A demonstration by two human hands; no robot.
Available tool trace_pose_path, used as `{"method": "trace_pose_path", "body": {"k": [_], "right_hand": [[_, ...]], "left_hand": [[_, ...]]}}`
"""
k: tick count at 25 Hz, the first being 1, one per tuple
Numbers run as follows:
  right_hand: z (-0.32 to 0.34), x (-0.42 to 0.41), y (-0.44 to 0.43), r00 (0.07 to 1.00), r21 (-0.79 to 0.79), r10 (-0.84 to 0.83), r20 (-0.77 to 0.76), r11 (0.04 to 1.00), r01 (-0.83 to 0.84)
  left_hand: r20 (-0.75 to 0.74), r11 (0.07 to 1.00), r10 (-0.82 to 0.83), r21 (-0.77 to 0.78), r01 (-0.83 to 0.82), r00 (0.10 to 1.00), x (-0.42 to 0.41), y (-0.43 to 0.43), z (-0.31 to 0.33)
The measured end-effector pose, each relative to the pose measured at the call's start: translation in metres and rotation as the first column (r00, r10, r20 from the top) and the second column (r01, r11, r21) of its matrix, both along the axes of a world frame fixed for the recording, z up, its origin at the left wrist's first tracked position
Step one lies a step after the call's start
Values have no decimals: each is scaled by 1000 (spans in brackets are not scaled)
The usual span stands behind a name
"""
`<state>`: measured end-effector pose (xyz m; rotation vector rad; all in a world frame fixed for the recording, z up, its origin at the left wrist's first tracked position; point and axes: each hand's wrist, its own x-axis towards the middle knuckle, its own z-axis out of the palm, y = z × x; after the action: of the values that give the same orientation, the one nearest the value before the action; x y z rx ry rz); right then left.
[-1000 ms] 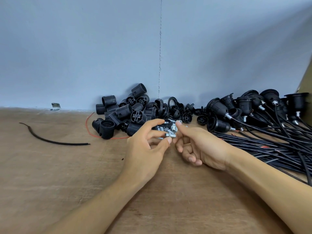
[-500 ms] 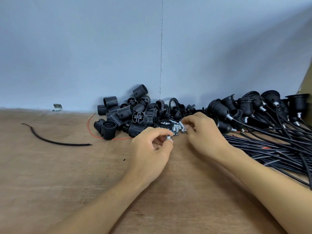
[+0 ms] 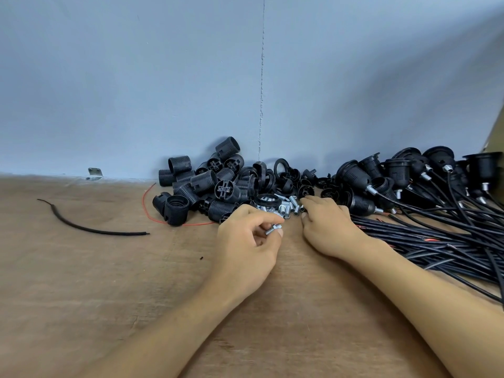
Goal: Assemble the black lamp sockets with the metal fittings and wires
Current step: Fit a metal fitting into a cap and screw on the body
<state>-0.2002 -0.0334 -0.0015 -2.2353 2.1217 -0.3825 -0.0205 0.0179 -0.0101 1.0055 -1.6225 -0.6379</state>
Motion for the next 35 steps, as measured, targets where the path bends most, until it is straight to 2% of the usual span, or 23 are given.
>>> {"method": "trace_pose_path", "body": {"k": [3, 8, 16, 20, 22, 23, 26, 28, 29, 32, 35], "right_hand": [[-1, -1, 0, 1000, -48, 13, 22, 999, -12], [2, 0, 5, 986, -138, 37, 160, 990, -15], [4, -3, 9, 972, -235, 5, 235, 971, 52], [9, -4, 10, 915, -377, 78, 395, 922, 84], [13, -2, 15, 821, -405, 147, 551, 908, 109], [14, -1, 19, 750, -366, 172, 639, 925, 100], [15, 2, 29, 433, -144, 169, 885, 985, -90], [16, 5, 34, 216, -70, 129, 968, 963, -259], [17, 5, 35, 138, -62, 112, 984, 944, -324], [20, 7, 36, -2, -52, 57, 998, 900, -432], [20, 5, 35, -25, -27, 18, 1000, 880, -475]], "left_hand": [[8, 1000, 18, 2, -18, 1000, 0, -1, -1], [-9, 999, 13, 32, -13, 1000, 0, -1, -1], [-18, 999, 14, 42, -13, 1000, 1, 3, 2], [-76, 993, -2, 117, 11, 997, 2, 3, 3], [-116, 988, -29, 147, 46, 993, 4, 3, 3], [-131, 987, -41, 148, 60, 991, 3, 3, 4], [-218, 990, -35, 125, 63, 975, 4, 2, 2], [-239, 995, -6, 94, 29, 971, 5, 0, 1], [-231, 997, 8, 78, 10, 973, 5, 0, 0], [-198, 998, 32, 51, -22, 980, 5, 1, 2], [-167, 998, 46, 48, -38, 985, 5, 1, 3]]}}
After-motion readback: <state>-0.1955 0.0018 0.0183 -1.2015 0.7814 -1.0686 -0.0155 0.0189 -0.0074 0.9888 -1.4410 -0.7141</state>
